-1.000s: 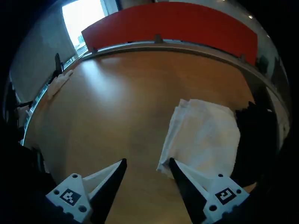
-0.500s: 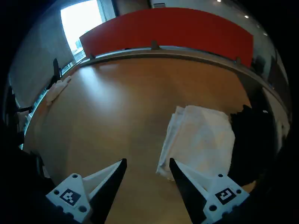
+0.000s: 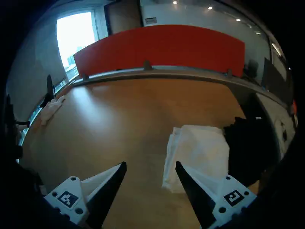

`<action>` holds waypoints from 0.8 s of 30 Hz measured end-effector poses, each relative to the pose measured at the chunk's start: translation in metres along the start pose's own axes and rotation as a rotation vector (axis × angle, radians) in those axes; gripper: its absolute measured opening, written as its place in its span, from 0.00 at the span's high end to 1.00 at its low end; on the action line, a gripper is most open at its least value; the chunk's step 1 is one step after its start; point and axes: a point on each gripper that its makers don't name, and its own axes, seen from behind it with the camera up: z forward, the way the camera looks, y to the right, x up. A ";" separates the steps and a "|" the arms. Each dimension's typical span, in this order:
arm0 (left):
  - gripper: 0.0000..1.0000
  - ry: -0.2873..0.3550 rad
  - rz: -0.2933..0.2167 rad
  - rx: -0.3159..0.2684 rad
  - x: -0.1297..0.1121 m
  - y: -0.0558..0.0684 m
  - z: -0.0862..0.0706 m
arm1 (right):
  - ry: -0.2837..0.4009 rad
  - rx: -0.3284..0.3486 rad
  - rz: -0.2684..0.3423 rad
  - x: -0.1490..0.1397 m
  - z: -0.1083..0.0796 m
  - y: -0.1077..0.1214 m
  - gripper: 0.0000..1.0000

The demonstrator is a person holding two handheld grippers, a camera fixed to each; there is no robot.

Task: Fold towel

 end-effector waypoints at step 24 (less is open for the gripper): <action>0.03 0.211 0.004 0.044 0.081 -0.040 0.032 | 0.379 -0.131 0.025 0.107 -0.035 -0.047 0.00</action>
